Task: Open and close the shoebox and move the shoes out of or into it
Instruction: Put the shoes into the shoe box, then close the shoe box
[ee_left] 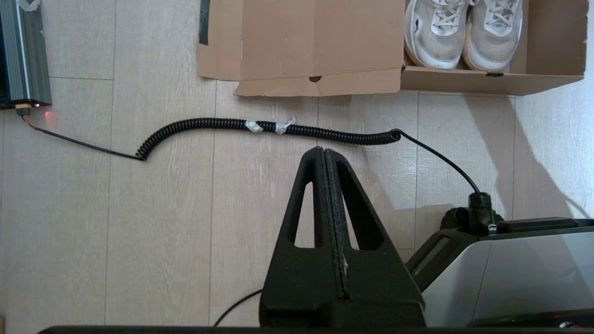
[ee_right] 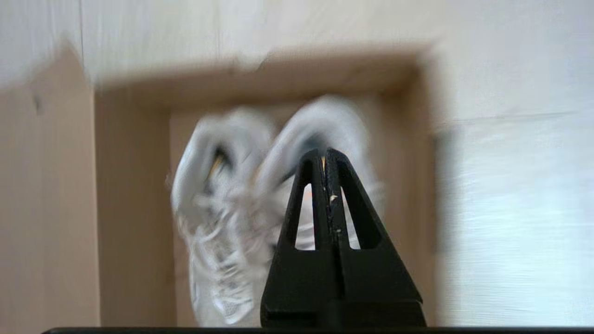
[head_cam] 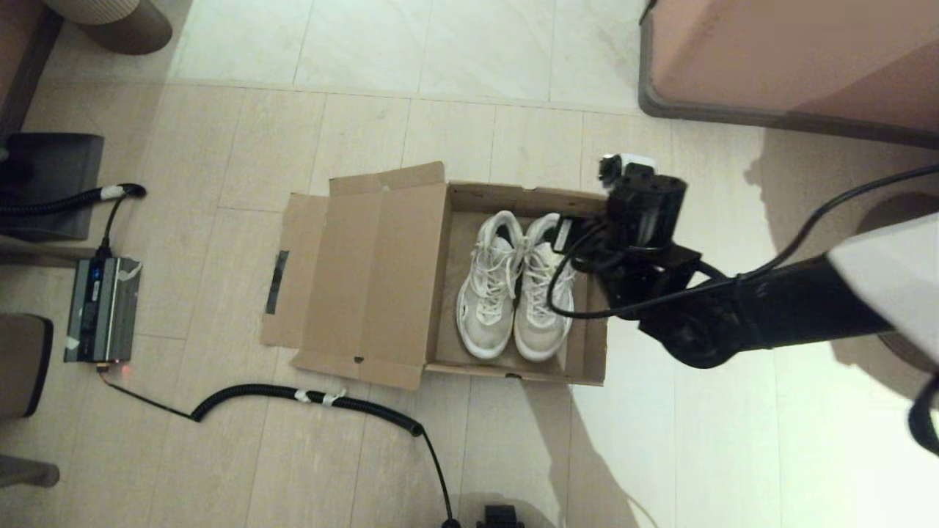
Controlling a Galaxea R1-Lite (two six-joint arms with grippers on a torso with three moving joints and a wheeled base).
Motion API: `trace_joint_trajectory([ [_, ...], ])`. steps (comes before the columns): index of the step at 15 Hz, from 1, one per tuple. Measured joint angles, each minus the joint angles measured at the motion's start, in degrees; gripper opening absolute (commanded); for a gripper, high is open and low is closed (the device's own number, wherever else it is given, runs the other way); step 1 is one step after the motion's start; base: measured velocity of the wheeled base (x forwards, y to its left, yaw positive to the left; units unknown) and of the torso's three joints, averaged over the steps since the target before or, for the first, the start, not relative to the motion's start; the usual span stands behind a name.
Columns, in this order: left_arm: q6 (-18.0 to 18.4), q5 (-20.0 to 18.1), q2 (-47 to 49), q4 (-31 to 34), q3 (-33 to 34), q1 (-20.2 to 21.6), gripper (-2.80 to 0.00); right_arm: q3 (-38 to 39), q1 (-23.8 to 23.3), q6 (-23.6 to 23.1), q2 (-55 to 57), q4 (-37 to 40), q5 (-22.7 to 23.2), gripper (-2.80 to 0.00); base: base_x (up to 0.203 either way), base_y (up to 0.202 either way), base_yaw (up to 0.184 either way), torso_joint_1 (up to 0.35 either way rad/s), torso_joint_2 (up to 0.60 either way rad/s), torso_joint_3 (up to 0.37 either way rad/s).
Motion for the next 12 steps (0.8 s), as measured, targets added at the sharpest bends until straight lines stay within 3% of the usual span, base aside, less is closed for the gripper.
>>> trace_joint_trajectory([
  [5,0.01,0.0,0.0,0.0,0.0,0.0,-2.8,21.6,-5.53,-0.11,-27.12,-0.04,0.27,-2.8,0.0,0.0,0.0,0.0,0.0,0.0],
  [12,0.0,-0.01,0.0,0.0,0.0,0.0,-2.8,59.95,-23.8,-2.01,-70.45,7.61,3.39,-2.8,0.0,0.0,0.0,0.0,0.0,0.0],
])
